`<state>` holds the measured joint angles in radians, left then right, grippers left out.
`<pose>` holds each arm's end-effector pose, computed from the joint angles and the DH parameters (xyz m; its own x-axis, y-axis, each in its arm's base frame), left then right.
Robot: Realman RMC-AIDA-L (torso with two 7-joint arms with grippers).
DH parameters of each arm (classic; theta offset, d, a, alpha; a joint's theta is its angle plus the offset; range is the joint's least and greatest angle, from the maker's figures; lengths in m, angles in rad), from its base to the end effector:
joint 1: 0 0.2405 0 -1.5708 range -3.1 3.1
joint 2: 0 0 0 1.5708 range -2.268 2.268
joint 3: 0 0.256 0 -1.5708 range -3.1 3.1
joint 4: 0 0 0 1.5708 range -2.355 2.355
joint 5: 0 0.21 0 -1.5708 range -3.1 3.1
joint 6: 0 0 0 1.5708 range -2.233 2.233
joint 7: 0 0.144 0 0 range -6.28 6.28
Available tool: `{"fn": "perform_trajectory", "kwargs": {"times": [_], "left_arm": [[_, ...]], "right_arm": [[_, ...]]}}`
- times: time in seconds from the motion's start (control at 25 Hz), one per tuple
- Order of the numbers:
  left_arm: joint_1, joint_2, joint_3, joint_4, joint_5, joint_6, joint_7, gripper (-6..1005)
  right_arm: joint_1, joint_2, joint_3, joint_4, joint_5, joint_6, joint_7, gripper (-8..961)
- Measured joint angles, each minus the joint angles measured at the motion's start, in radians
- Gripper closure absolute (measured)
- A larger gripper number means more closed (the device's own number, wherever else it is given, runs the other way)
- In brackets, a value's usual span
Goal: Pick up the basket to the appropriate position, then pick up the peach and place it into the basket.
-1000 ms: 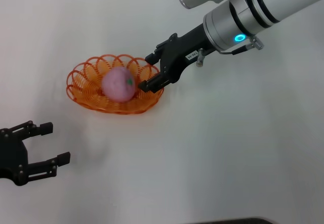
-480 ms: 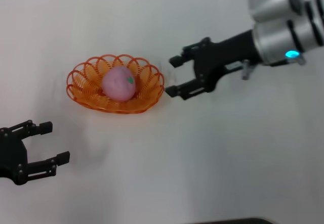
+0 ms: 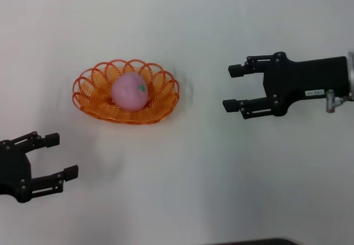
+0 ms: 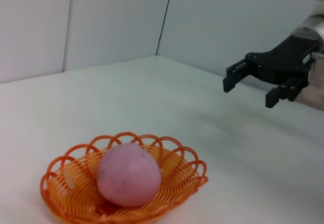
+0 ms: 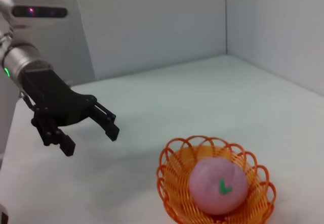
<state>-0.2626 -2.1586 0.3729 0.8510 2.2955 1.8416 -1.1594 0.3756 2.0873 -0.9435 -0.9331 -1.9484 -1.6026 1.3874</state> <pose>-0.3344 0.2158 0.0189 0.8075 0.3706 0.4589 0.4940 -0.8500 -0.1828 0.2583 0.3024 0.0066 0.9038 -0.2161 -0.3693 -0.2899 -0.9441 -0.1570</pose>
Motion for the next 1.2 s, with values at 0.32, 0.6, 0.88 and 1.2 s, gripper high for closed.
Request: {"fn": "perform_trajectory", "kwargs": {"times": [0.32,0.6,0.88,1.2], "left_arm": [[-0.009,0.001,0.0,-0.024,-0.001,-0.002,0.0,159],[-0.008,0.002,0.0,-0.037,0.005,-0.005,0.0,160],[-0.004,0.001,0.002,-0.046,0.009,-0.017,0.004,160],[-0.003,0.001,0.007,-0.068,0.01,-0.063,0.008,160]], "right_arm": [[-0.006,0.001,0.012,0.121,0.001,-0.012,-0.169,156],[-0.009,0.0,0.008,0.252,0.0,-0.017,-0.317,156],[-0.011,-0.001,0.007,0.314,-0.011,0.001,-0.397,155],[-0.004,-0.001,0.004,0.347,-0.013,0.107,-0.4,156]]}}
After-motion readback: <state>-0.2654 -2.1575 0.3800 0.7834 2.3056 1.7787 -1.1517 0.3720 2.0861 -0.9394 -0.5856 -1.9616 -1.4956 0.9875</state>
